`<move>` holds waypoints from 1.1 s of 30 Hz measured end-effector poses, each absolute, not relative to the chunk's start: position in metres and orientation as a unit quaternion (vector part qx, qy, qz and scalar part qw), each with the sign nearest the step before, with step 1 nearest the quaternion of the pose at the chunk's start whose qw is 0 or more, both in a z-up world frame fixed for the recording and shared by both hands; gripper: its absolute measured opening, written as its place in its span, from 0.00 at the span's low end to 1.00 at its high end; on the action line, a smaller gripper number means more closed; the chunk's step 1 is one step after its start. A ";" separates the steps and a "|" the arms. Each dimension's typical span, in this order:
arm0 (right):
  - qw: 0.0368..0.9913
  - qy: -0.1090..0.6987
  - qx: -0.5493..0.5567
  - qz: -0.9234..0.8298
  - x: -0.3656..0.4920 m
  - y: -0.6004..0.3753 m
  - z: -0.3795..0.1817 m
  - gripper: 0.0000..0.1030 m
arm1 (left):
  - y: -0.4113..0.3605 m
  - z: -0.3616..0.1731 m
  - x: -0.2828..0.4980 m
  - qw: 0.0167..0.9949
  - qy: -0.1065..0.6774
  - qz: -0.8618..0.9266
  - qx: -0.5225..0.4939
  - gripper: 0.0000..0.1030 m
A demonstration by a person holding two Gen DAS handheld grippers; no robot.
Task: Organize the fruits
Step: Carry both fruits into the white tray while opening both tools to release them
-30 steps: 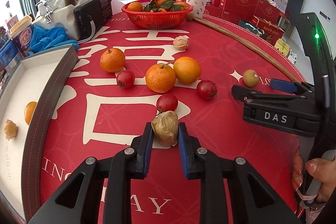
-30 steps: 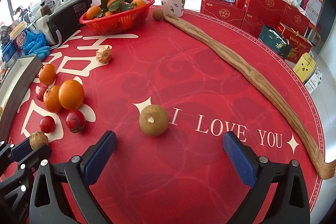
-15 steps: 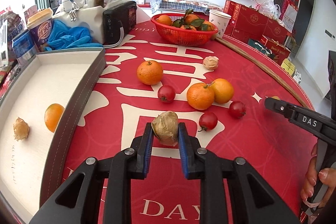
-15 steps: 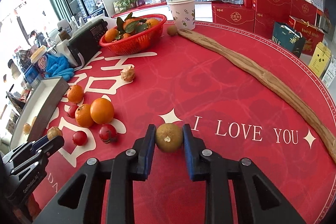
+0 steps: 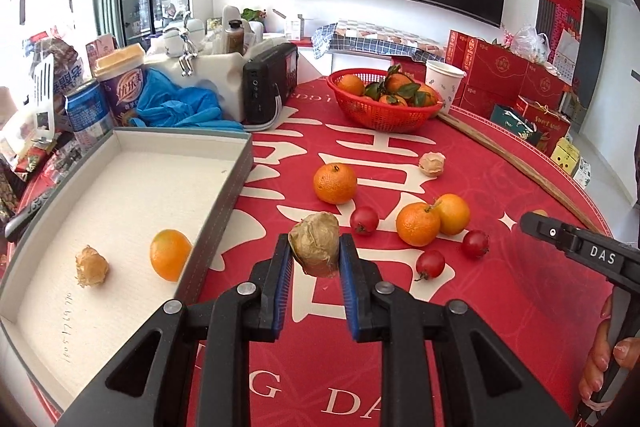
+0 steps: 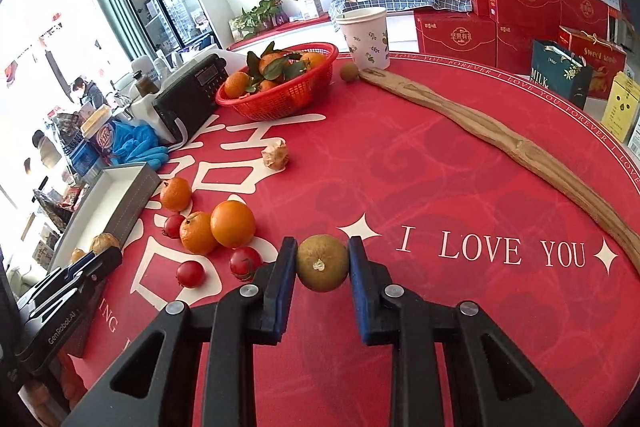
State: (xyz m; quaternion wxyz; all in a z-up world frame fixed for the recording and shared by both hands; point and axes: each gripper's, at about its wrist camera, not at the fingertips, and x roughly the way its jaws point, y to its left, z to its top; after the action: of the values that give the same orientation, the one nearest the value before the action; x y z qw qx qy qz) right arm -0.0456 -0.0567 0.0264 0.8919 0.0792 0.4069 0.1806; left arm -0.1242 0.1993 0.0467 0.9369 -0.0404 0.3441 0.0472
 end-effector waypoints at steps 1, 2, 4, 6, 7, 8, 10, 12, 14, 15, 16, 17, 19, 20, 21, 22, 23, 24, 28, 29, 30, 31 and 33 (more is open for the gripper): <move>0.892 0.405 0.081 0.183 -0.046 -0.056 0.027 0.26 | 0.201 0.050 -0.126 0.939 0.338 0.051 -0.039 0.25; 0.892 0.404 0.083 0.186 -0.047 -0.056 0.028 0.26 | 0.204 0.052 -0.127 0.941 0.333 0.056 -0.039 0.25; 0.891 0.402 0.087 0.192 -0.048 -0.054 0.029 0.26 | 0.211 0.057 -0.130 0.942 0.326 0.066 -0.041 0.25; 0.890 0.401 0.091 0.198 -0.048 -0.051 0.030 0.26 | 0.222 0.059 -0.131 0.942 0.324 0.077 -0.049 0.25; 0.888 0.402 0.094 0.201 -0.048 -0.050 0.031 0.26 | 0.228 0.059 -0.131 0.941 0.324 0.083 -0.055 0.25; 0.886 0.403 0.099 0.207 -0.048 -0.048 0.032 0.26 | 0.235 0.060 -0.132 0.940 0.324 0.090 -0.061 0.25; 0.882 0.406 0.104 0.217 -0.047 -0.040 0.034 0.26 | 0.249 0.060 -0.133 0.938 0.324 0.103 -0.074 0.25; 0.881 0.405 0.094 0.225 -0.048 -0.027 0.038 0.26 | 0.264 0.060 -0.134 0.935 0.324 0.118 -0.084 0.25; 0.881 0.402 0.081 0.235 -0.049 -0.011 0.043 0.26 | 0.279 0.059 -0.135 0.931 0.324 0.137 -0.095 0.25; 0.879 0.402 0.079 0.243 -0.049 -0.002 0.045 0.26 | 0.287 0.058 -0.135 0.929 0.326 0.145 -0.100 0.25; 0.875 0.404 0.079 0.254 -0.049 0.008 0.047 0.26 | 0.293 0.057 -0.136 0.926 0.328 0.153 -0.107 0.25; 0.870 0.407 0.079 0.266 -0.047 0.019 0.048 0.26 | 0.301 0.056 -0.137 0.923 0.331 0.161 -0.115 0.25; 0.860 0.413 0.076 0.289 -0.045 0.043 0.052 0.26 | 0.315 0.053 -0.137 0.916 0.338 0.173 -0.130 0.25; 0.856 0.416 0.072 0.300 -0.044 0.055 0.054 0.26 | 0.321 0.052 -0.138 0.913 0.341 0.180 -0.136 0.25; 0.852 0.418 0.066 0.310 -0.042 0.068 0.055 0.26 | 0.327 0.051 -0.138 0.909 0.343 0.188 -0.141 0.25; 0.849 0.418 0.060 0.318 -0.042 0.081 0.057 0.26 | 0.332 0.049 -0.139 0.906 0.345 0.195 -0.147 0.25; 0.845 0.418 0.054 0.328 -0.041 0.094 0.059 0.26 | 0.338 0.048 -0.140 0.902 0.348 0.203 -0.153 0.25; 0.842 0.419 0.050 0.337 -0.040 0.106 0.059 0.26 | 0.343 0.046 -0.141 0.899 0.352 0.208 -0.159 0.25; 0.817 0.434 0.050 0.378 -0.035 0.155 0.055 0.26 | 0.357 0.035 -0.141 0.884 0.370 0.221 -0.179 0.25; 0.811 0.438 0.050 0.385 -0.034 0.166 0.052 0.26 | 0.359 0.033 -0.142 0.883 0.372 0.225 -0.178 0.25; 0.806 0.442 0.049 0.391 -0.033 0.175 0.050 0.26 | 0.360 0.033 -0.142 0.883 0.371 0.228 -0.175 0.25; 0.799 0.448 0.049 0.398 -0.032 0.185 0.045 0.26 | 0.360 0.034 -0.143 0.883 0.370 0.231 -0.172 0.25; 0.787 0.462 0.051 0.406 -0.030 0.201 0.036 0.26 | 0.361 0.033 -0.143 0.882 0.372 0.236 -0.165 0.25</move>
State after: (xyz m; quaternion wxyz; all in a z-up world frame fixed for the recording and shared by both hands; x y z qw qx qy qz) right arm -0.0296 0.2006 0.0360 0.7870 0.0508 0.4622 0.4056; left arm -0.1432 0.3606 0.0332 0.8823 -0.1653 0.3718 0.2365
